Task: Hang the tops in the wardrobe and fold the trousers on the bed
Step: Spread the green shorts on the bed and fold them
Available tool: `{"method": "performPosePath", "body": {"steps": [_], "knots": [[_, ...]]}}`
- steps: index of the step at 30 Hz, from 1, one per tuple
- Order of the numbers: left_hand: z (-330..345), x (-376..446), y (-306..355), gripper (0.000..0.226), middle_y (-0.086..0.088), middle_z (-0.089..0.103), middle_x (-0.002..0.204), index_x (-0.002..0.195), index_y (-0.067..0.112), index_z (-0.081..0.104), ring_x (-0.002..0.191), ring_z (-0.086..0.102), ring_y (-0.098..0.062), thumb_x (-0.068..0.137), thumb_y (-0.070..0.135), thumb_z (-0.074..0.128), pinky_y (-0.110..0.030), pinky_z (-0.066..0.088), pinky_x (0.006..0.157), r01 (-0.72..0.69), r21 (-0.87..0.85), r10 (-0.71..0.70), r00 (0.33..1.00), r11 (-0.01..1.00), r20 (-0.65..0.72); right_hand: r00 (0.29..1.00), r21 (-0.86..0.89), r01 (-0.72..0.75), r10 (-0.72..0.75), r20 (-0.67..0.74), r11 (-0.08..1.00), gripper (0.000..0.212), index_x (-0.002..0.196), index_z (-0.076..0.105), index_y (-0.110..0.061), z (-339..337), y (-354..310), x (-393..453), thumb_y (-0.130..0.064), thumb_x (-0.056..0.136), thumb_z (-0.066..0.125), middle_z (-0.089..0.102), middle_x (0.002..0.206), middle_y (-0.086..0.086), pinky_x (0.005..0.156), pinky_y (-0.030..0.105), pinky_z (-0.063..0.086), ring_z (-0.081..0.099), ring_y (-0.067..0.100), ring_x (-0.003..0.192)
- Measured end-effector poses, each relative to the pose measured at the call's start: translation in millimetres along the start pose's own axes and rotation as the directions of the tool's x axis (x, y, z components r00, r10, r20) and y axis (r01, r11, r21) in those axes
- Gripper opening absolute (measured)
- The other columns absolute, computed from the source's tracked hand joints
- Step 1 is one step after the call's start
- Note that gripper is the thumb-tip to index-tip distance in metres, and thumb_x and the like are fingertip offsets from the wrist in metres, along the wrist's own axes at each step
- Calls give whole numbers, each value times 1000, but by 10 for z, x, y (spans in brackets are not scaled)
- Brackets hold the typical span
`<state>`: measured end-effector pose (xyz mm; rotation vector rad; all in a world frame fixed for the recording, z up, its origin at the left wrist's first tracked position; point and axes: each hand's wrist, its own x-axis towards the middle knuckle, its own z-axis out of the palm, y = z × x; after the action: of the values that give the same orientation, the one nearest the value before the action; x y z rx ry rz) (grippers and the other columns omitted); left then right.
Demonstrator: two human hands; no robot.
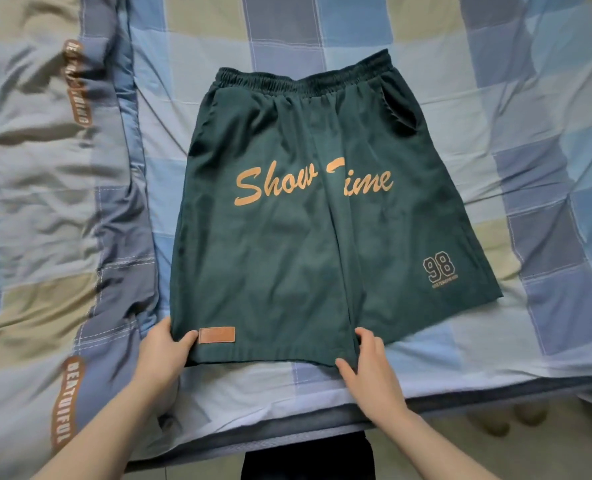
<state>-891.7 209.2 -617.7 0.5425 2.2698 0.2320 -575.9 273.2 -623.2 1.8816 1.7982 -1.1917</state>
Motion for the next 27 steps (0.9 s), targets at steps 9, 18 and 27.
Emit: {"method": "performPosePath", "body": {"steps": [9, 18, 27], "knots": [[165, -283, -19, 77, -23, 29, 152, 151, 3, 20, 121, 44, -49, 81, -15, 44, -59, 40, 95, -154, 466, 200, 978, 871, -51, 990, -124, 48, -30, 137, 991, 38, 127, 44, -23, -269, 77, 182, -34, 91, 52, 51, 117, 1, 85, 34, 45, 55, 23, 107], [1458, -949, 1281, 92, -4, 34, 156, 147, 18, 37, 141, 36, -36, 64, 15, 75, -53, 42, 103, -634, 474, 617, 756, 611, 216, 908, -171, -182, 99, -407, 968, 52, 132, 41, -1, -1612, 752, 985, -21, 89, 60, 43, 131, 24, 97, 47, 36, 41, 43, 118], [2286, -1195, 1585, 100, -1, -41, 149, 149, 33, -22, 141, -31, -36, 90, 49, 58, -61, -3, 115, -394, 621, 248, 917, 677, 312, 999, 166, 17, -12, -32, 986, 22, 112, 63, -5, -2221, 1423, 1373, -17, 95, 56, 67, 104, 9, 68, 24, 42, 59, 25, 93]]}}
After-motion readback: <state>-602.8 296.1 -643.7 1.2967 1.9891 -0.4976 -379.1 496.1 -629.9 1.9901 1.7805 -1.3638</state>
